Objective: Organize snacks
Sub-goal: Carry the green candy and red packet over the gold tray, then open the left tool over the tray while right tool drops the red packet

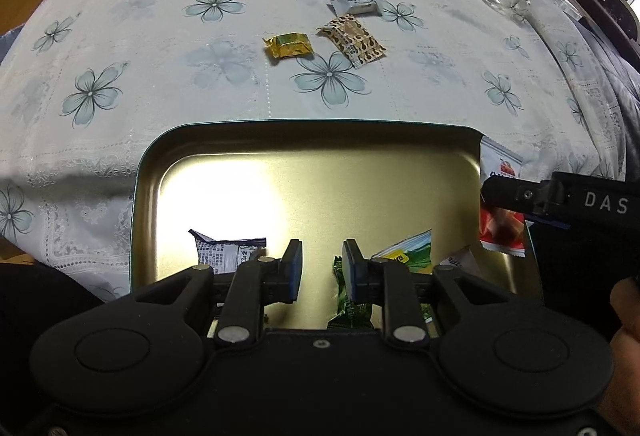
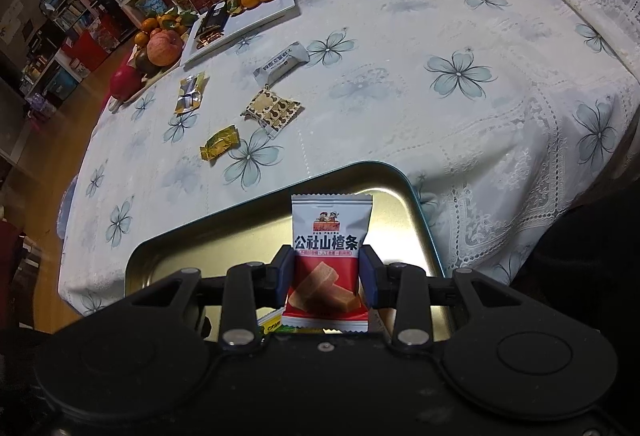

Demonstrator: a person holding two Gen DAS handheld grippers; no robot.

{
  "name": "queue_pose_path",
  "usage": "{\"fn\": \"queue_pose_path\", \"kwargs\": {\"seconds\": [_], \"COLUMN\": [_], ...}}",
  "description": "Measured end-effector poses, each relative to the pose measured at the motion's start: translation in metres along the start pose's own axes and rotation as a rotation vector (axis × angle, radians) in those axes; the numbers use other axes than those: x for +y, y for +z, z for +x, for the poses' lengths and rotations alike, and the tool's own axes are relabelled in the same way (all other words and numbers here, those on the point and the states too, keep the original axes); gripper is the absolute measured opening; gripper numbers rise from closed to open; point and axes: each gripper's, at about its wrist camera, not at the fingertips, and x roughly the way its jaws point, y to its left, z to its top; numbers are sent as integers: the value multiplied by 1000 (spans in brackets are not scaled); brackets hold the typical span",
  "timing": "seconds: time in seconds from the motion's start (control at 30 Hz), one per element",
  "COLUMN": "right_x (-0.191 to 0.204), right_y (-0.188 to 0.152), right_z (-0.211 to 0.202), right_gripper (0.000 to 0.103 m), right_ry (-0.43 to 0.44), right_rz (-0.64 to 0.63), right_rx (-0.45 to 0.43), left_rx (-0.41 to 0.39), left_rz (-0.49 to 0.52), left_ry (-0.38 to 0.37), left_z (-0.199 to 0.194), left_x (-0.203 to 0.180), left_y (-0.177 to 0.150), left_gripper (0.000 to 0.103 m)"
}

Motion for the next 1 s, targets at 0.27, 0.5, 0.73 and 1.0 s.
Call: {"fn": "queue_pose_path", "kwargs": {"seconds": [0.27,0.5,0.73,1.0], "right_x": [5,-1,0,2], "right_y": [0,2,1,0], "right_z": [2,5,9,13], "right_gripper": [49,49,49,49], "right_ry": [-9,-31,-45,-50], "right_rz": [-14,23,16,11], "right_rx": [2,21,42,59], "left_rx": [-35,-33,-31,-30], "left_rz": [-7,-14,-10,3], "left_ry": [68,94,137,182], "left_z": [0,1,3,5], "left_x": [0,1,1,-1], "left_y": [1,1,1,2], "left_gripper": [31,31,31,31]}}
